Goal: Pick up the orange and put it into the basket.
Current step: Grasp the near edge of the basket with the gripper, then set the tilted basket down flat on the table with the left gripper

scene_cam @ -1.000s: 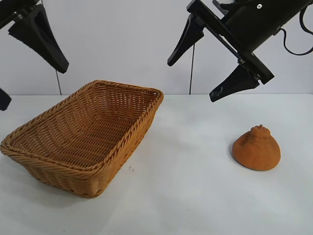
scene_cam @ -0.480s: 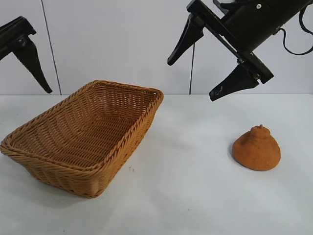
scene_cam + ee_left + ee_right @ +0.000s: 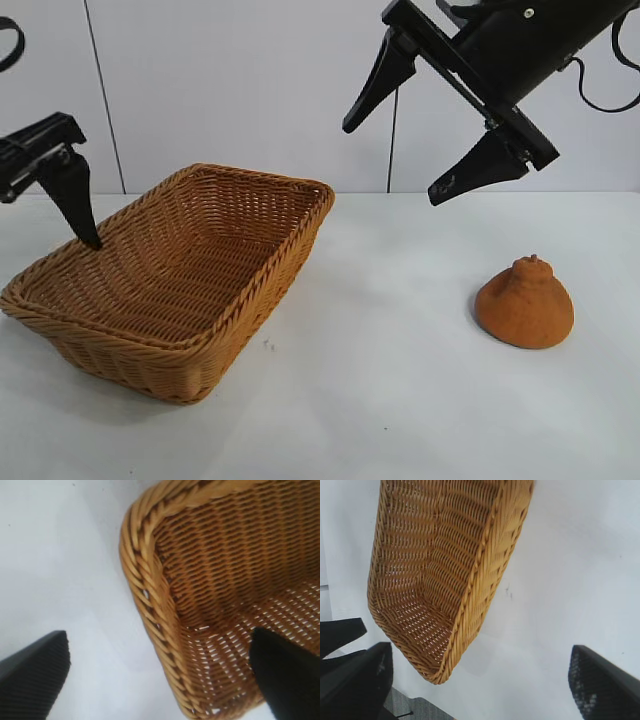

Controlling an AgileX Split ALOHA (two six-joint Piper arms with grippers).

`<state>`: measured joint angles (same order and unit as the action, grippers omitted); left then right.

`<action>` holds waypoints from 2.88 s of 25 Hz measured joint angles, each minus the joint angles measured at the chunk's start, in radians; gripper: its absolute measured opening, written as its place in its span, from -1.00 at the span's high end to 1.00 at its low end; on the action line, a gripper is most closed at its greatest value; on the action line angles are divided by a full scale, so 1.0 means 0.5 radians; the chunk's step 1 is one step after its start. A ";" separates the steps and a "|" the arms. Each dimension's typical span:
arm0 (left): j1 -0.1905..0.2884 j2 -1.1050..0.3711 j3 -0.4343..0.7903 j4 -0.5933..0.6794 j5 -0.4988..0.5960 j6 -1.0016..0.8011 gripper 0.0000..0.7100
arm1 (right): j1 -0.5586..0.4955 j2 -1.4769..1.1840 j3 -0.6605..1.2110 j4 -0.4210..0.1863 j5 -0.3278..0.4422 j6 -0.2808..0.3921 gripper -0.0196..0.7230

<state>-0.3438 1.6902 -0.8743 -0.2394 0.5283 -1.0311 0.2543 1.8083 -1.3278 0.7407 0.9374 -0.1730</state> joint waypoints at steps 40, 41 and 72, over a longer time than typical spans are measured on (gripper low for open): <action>0.377 0.451 -0.852 -0.187 0.619 1.048 0.76 | 0.000 0.000 0.000 0.005 0.002 0.002 -0.81; 0.377 0.493 -0.903 -0.193 0.672 1.149 0.76 | 0.000 0.000 0.000 0.005 0.002 0.002 -0.81; 0.377 0.904 -1.242 -0.279 0.893 1.967 -0.03 | 0.000 0.000 0.000 0.003 0.061 0.002 -0.81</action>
<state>-0.1553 2.1423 -1.4954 -0.3792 0.9748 -0.0477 0.2543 1.8083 -1.3278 0.7421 0.9677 -0.1722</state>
